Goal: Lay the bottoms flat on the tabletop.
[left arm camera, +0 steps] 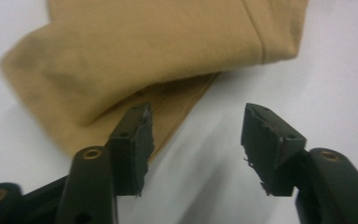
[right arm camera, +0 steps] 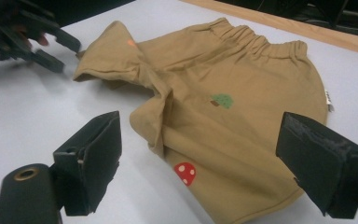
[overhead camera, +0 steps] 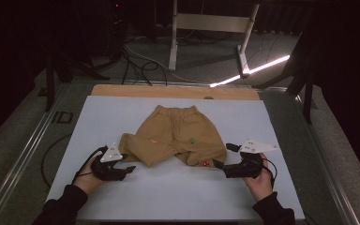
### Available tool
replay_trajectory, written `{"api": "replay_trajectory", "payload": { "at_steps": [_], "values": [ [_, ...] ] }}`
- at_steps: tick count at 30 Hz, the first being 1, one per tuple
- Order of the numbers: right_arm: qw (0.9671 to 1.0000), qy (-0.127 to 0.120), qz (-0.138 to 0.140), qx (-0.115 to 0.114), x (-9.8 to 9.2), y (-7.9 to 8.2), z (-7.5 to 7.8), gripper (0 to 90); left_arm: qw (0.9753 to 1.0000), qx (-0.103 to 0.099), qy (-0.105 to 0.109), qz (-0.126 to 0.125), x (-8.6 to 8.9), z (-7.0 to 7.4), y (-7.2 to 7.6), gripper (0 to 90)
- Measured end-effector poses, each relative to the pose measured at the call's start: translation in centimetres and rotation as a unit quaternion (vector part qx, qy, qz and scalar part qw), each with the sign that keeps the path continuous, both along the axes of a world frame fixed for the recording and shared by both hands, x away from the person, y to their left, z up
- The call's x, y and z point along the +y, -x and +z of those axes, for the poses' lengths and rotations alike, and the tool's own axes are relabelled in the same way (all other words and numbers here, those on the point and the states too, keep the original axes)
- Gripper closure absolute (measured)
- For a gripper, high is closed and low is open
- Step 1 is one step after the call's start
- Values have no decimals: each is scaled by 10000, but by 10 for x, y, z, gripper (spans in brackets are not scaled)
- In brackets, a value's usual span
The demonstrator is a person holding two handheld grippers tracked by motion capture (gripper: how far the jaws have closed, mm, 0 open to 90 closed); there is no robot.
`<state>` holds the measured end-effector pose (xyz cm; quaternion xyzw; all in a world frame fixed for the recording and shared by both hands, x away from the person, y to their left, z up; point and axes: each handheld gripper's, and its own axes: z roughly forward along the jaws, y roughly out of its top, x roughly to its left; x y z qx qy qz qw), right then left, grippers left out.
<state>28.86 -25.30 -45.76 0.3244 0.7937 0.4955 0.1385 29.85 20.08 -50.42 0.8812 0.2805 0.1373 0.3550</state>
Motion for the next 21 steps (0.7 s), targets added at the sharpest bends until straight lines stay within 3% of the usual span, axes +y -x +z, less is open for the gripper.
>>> {"api": "replay_trajectory", "payload": {
  "at_steps": [4, 8, 10, 13, 15, 18, 21],
  "values": [
    [9999, -77, -51, -43, -4, 0, 0, 143, 9998, 45, -81, -161, -14, -6, -11, 477],
    [9999, -92, -100, 10, -8, 1, -4, 141, 9997, 69, -168, -138, -21, -14, -21, 520],
    [9999, -78, -77, -1, -8, 1, -5, 141, 9999, 83, -15, -86, -20, -17, -26, 544],
    [9999, -87, -61, 12, -8, 2, -6, 141, 10000, -8, 12, -53, -21, -19, -26, 595],
    [10000, -17, -69, 11, -8, 2, -6, 141, 10000, -57, -13, -77, -22, -19, -26, 667],
    [9999, -72, -70, 4, -8, 2, -6, 141, 9997, -215, -104, 74, -22, -19, -27, 862],
    [10000, -61, -76, -11, -8, 2, -5, 142, 9997, -214, -107, 52, -21, -18, -27, 892]
  ]
}}
